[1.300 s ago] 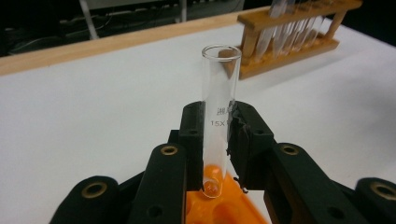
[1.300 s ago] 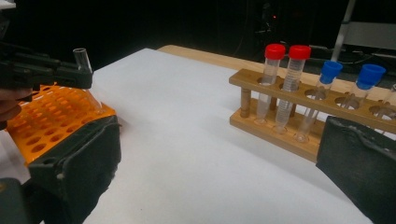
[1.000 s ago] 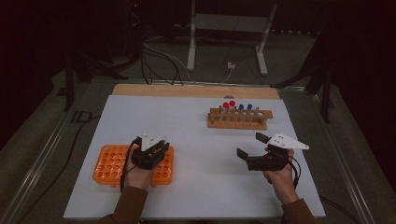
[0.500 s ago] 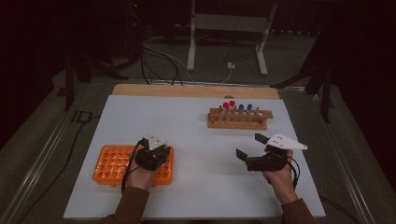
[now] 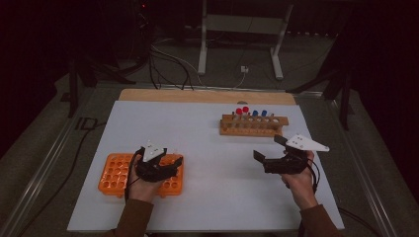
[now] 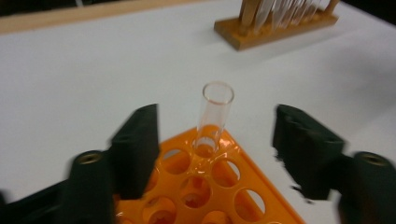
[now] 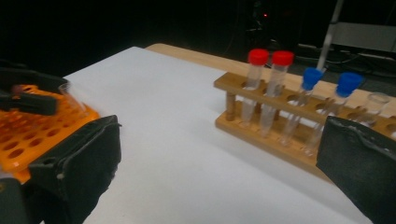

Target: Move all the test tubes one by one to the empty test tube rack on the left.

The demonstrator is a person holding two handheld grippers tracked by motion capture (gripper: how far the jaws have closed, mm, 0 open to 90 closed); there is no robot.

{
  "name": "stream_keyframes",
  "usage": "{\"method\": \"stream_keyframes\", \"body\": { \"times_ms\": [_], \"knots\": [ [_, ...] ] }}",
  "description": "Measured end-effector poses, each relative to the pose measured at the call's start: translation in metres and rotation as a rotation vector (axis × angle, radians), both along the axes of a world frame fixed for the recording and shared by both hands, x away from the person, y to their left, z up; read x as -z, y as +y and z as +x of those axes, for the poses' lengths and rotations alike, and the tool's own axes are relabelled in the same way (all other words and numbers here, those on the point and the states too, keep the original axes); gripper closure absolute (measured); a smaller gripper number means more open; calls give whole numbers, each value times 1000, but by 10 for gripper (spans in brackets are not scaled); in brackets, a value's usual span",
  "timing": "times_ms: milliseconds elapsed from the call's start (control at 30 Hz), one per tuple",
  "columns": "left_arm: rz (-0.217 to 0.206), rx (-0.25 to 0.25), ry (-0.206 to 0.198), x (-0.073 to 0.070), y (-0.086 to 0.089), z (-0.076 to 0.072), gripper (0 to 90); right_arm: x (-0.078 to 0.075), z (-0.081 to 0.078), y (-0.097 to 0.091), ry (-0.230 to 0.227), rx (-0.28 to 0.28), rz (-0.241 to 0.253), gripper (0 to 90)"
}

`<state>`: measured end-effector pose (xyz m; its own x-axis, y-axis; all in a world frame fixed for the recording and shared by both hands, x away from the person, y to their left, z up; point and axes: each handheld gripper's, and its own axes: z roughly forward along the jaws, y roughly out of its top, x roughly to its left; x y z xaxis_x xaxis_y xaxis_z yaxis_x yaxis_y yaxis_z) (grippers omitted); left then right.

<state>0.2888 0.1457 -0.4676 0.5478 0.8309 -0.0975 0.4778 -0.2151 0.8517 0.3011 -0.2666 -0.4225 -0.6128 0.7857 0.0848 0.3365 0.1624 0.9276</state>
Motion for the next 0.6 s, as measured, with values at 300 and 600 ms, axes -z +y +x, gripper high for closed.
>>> {"method": "stream_keyframes", "body": {
  "times_ms": [300, 600],
  "knots": [
    [-110, -5, -61, -14, 18, -9, 143, -19, 24, -5, -10, 62, -59, 30],
    [-136, -54, -90, -21, 29, -11, 4, -18, 73, -19, 38, 186, -86, 158]
  ]
}}
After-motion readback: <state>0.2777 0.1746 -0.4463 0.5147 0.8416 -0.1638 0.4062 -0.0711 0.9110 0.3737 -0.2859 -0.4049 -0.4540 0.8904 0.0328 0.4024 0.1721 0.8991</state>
